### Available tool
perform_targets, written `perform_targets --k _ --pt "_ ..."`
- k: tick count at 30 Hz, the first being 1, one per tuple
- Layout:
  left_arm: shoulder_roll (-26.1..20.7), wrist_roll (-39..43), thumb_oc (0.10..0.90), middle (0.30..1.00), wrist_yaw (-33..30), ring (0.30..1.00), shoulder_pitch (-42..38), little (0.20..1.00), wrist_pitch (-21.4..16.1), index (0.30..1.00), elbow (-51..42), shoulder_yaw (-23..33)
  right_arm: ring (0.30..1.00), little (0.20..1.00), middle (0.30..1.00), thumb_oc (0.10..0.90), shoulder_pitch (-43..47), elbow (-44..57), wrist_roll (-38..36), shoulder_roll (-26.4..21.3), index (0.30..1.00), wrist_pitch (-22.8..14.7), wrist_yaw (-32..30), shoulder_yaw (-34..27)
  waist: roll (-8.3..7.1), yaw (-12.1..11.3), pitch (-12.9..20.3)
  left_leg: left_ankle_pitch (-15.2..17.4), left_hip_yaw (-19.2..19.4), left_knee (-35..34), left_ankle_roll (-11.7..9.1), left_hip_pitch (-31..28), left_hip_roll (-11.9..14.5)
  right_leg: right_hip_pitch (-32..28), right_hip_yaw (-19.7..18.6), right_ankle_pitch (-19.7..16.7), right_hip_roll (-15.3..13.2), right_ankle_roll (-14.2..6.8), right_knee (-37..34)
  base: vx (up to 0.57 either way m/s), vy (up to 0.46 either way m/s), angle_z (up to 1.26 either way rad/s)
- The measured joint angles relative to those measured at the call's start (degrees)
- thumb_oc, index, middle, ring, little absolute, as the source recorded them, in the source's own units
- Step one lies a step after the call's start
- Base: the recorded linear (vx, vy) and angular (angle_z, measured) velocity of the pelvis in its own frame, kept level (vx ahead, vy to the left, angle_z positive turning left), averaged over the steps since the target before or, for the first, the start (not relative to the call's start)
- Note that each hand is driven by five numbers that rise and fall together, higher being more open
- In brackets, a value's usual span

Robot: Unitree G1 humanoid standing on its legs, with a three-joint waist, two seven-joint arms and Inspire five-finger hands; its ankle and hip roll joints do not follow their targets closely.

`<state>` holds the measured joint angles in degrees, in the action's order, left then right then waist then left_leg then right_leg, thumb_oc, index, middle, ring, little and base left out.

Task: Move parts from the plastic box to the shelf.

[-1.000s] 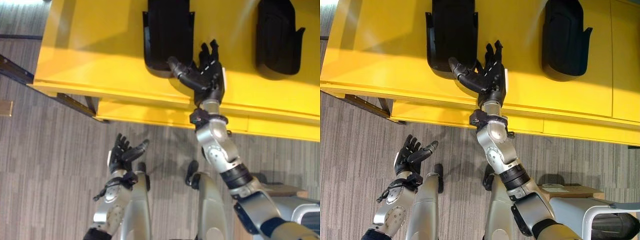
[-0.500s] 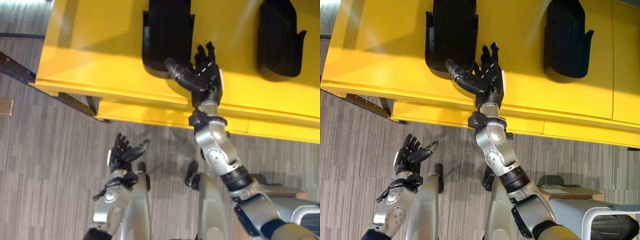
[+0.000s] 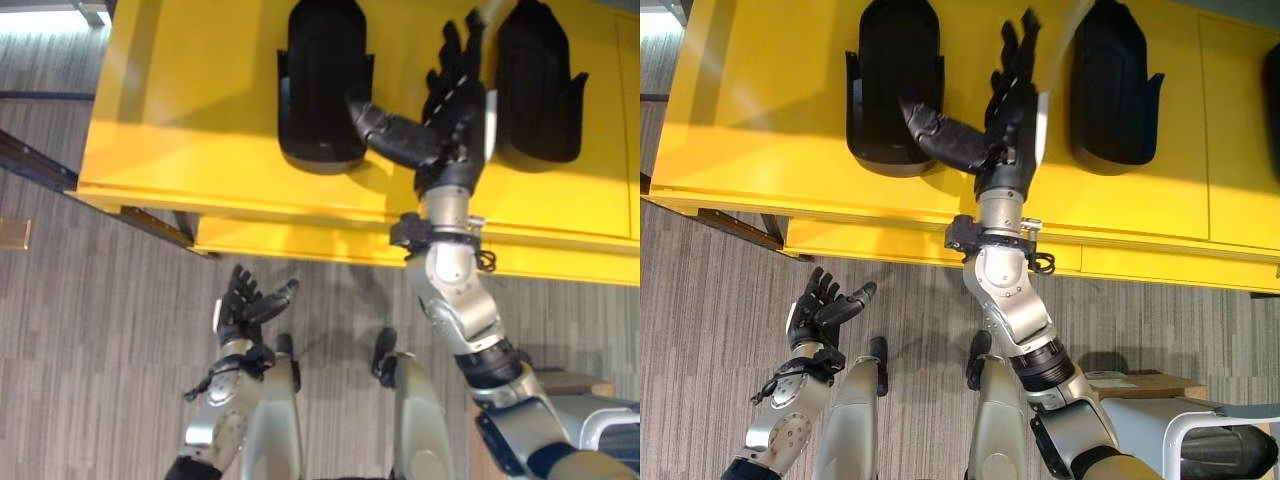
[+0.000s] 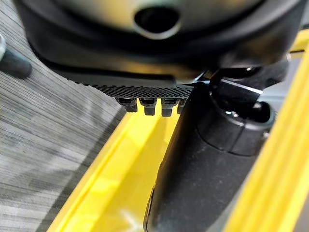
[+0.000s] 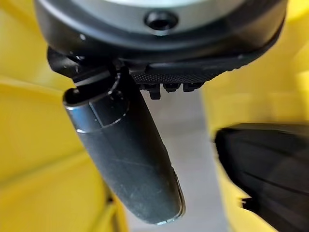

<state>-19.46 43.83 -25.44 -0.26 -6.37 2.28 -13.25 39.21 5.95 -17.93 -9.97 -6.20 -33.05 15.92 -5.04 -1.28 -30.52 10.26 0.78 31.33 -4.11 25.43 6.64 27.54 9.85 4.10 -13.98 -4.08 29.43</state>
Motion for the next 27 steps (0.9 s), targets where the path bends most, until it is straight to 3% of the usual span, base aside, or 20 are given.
perform_targets --k 14,18,21,27 --pt "0.17 -2.05 0.9 1.0 5.86 1.0 3.12 1.0 0.03 1.0 -1.29 1.72 1.0 1.0 1.0 0.9 -4.19 1.51 -1.22 -2.75 1.0 -0.86 8.19 0.24 0.5 1.17 0.23 -8.32 3.1 -20.77 -1.82 -14.7 1.35 -11.16 0.5 -5.97 3.51 0.47 -15.66 0.05 -0.019 -0.08" --pt "0.92 -5.05 0.9 1.0 7.41 1.0 6.09 1.0 0.63 1.0 -4.46 4.09 1.0 1.0 1.0 0.9 -14.02 5.7 -5.0 -8.06 1.0 -1.42 14.18 -0.04 2.74 1.21 1.53 -10.41 3.48 -27.12 -2.05 -20.06 1.83 -17.2 1.72 -8.54 4.82 0.17 -23.01 0.08 -0.015 0.01" --pt "2.47 -8.85 0.9 1.0 9.17 1.0 9.6 1.0 1.24 1.0 -5.16 5.17 1.0 1.0 1.0 0.9 -22.63 6.1 -6.11 -12.63 1.0 -1.5 19.3 -2.95 4.86 1.16 5.05 -10.99 3.67 -29.61 -2.03 -20.94 1.87 -18.97 1.91 -10.29 5.35 -0.05 -27.44 0.08 -0.002 -0.01" --pt "2.6 -19.96 0.9 1.0 10.27 1.0 14.49 1.0 1.64 1.0 -5.63 8.3 1.0 1.0 1.0 0.9 -33.36 6.02 -8.22 -14.2 1.0 -1.57 24.11 -11.52 5.02 2.47 6.83 -11.89 3.85 -33.11 -2.46 -24.42 2.39 -22.69 2.29 -11.27 6.41 -0.15 -31.38 0.06 -0.001 0.0"
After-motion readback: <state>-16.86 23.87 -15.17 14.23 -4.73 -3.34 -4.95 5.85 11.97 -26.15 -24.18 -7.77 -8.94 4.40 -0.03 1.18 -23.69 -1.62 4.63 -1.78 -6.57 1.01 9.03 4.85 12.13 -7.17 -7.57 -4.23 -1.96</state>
